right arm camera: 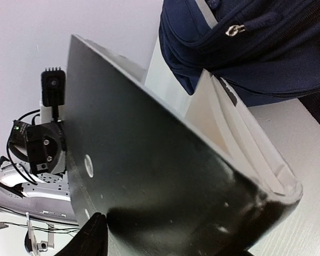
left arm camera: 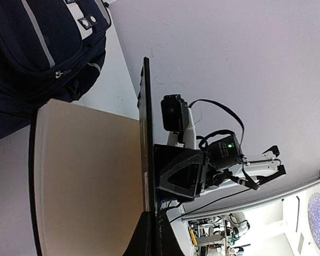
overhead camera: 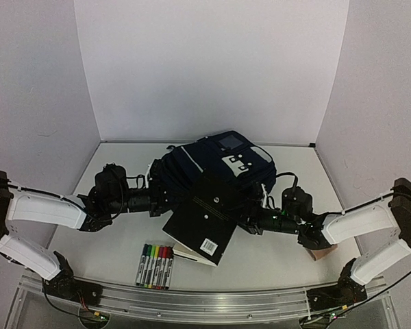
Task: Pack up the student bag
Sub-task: Pick up the book from the center of the board.
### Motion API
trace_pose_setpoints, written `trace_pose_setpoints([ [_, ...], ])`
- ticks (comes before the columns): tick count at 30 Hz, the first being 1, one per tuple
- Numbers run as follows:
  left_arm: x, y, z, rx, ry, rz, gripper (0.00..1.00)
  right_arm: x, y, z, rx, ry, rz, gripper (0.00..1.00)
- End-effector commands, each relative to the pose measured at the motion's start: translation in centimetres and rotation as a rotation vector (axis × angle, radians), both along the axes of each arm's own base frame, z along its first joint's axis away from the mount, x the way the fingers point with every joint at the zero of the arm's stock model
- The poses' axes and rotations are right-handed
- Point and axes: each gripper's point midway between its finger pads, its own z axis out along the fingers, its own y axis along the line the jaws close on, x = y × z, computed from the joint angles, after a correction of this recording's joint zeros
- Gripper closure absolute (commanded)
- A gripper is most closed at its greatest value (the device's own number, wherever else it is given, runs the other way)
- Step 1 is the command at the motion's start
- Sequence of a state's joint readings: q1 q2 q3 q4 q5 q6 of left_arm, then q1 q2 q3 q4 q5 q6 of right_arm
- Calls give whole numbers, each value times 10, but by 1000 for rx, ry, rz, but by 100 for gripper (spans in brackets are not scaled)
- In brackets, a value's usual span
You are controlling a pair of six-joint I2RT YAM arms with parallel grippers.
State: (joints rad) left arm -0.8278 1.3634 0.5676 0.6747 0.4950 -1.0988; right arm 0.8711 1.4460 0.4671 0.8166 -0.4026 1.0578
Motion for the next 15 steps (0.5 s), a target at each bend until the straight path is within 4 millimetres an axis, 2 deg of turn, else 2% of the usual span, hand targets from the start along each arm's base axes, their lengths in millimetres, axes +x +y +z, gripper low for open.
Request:
trace_pose_setpoints([
  [1, 3, -16, -2, -5, -22, -43, 100, -19, 13, 131, 333, -270, 89, 53],
  [5, 7, -20, -13, 28, -12, -49, 100, -19, 6, 142, 354, -282, 59, 62],
  [11, 9, -19, -20, 104, -37, -57, 98, -17, -8, 150, 369, -292, 3, 83],
  [13, 9, -18, -22, 137, -47, -59, 88, -18, -11, 153, 374, -298, -6, 89],
  [15, 10, -14, -24, 161, -60, -50, 67, -19, -13, 157, 381, -306, -9, 95],
])
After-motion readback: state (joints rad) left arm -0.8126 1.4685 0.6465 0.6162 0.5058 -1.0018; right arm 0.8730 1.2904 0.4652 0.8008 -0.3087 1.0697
